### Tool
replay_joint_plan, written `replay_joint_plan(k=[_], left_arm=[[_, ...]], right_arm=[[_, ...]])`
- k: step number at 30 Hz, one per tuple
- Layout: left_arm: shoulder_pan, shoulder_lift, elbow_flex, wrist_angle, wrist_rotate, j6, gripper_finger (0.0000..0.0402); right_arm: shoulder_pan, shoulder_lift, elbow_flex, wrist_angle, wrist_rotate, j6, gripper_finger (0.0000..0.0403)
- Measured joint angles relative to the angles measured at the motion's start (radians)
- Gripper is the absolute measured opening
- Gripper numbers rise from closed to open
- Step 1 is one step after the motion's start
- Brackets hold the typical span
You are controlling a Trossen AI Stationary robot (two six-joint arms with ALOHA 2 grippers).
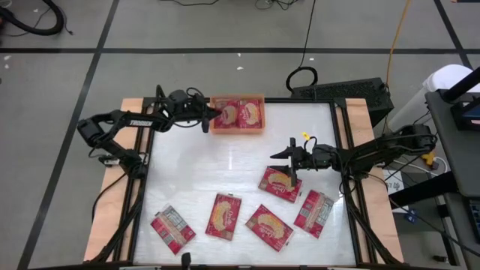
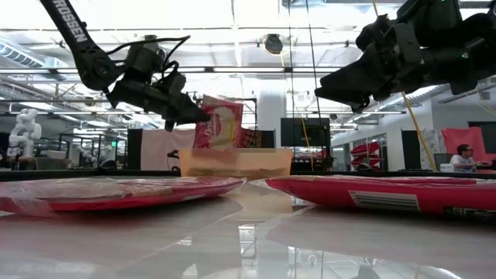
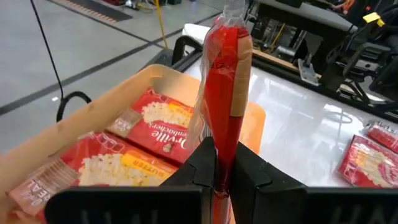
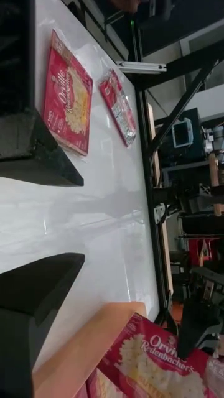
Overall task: Sort popcorn bags into baskets
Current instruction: Put the red popcorn bag into the orange bin
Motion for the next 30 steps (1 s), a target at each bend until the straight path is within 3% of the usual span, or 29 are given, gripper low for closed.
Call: replay_joint_plan(k=[11,16,22,30], left_arm=[[0.027,0.000,0.000,-0.083,-0.013,-0.004,0.0027],[0.024,0.000,0.000,-0.084,-0.061,0.034,0.0053],[0.006,0.000,0.000,-0.084,-0.234,0.065,0.0130],[-0.042,0.000,0.000,-0.056,-0.566,0.076,0.0266]], right_arm=[[0.000,0.000,0.000,0.000,0.000,-0.006,0.0180],[0.000,0.000,0.000,0.000,0.000,-0.006,0.0180],[0.000,0.000,0.000,0.000,0.000,-0.006,0.0180],[0.000,0.000,0.000,-0.021,0.000,0.019,0.0180]])
